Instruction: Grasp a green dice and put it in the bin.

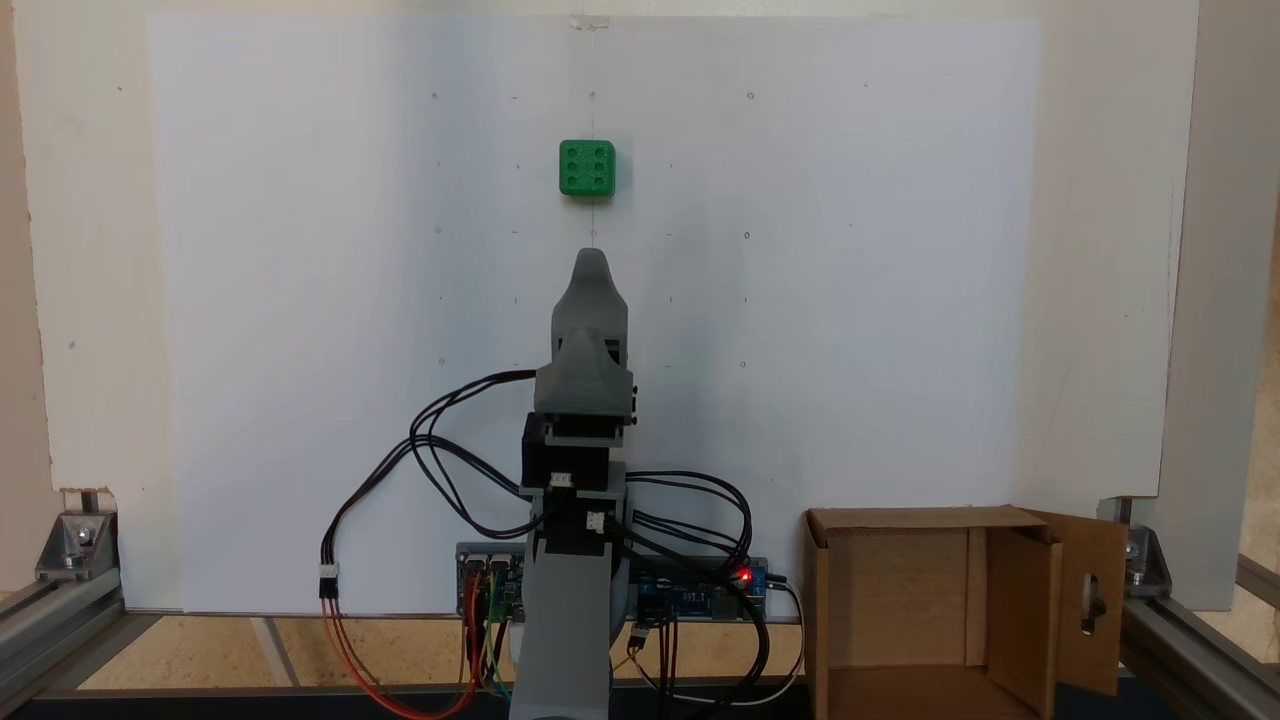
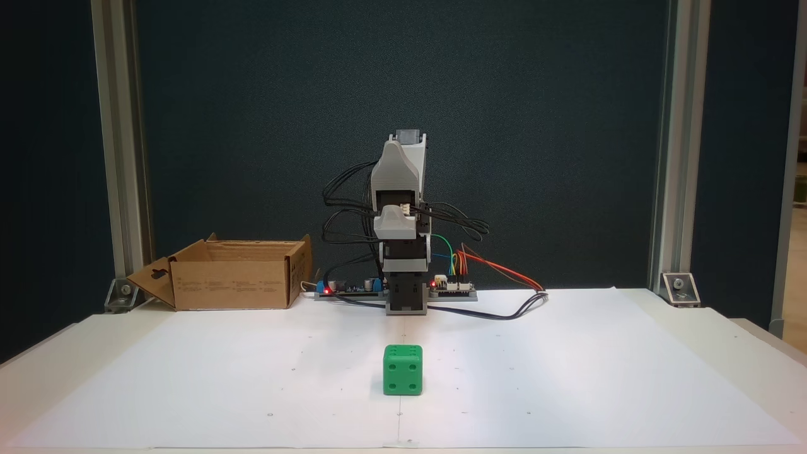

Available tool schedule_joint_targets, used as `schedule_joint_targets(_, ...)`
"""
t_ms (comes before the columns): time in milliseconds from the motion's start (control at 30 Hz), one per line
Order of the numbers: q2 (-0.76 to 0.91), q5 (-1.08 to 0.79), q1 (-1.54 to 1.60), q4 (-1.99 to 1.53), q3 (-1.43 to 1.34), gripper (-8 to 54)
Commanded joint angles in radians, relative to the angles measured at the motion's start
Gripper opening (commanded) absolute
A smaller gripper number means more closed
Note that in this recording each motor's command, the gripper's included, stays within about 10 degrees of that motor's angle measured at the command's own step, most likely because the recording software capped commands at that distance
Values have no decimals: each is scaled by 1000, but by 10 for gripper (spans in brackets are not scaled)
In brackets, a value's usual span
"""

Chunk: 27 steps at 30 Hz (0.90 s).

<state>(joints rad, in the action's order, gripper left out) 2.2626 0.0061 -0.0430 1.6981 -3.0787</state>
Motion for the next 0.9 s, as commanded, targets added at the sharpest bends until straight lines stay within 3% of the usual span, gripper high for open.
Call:
schedule_joint_targets(0, 104, 18, -12, -173, -48, 452)
schedule_joint_targets(167, 104, 18, -12, -373, -48, 451)
schedule_joint_targets(867, 103, 15, -3, -426, -49, 445)
